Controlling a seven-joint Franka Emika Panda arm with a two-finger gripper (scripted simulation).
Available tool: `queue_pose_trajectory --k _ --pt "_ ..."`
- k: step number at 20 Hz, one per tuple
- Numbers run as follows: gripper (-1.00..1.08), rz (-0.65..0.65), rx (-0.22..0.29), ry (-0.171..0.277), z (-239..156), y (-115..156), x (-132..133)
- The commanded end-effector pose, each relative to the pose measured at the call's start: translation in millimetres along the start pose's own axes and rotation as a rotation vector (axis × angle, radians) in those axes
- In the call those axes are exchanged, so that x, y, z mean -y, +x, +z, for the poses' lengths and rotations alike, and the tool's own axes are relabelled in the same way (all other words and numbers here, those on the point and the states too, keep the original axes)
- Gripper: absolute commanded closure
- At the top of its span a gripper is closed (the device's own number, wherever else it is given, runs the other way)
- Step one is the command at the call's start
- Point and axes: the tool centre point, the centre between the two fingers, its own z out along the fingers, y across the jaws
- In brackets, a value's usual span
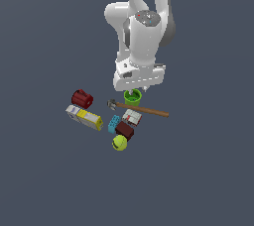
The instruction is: Pick up a designated object from a clutter of objects.
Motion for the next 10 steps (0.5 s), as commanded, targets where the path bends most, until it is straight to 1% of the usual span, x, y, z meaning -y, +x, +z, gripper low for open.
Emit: queue_pose_trajectory --k 1,5,10 --pt "-0.20 -0.050 0.000 0.000 20 -15 11" --pt "-0.20 -0.123 0.001 0.003 46 -39 28" --pt "-0.20 -0.192 0.001 0.007 68 -64 42"
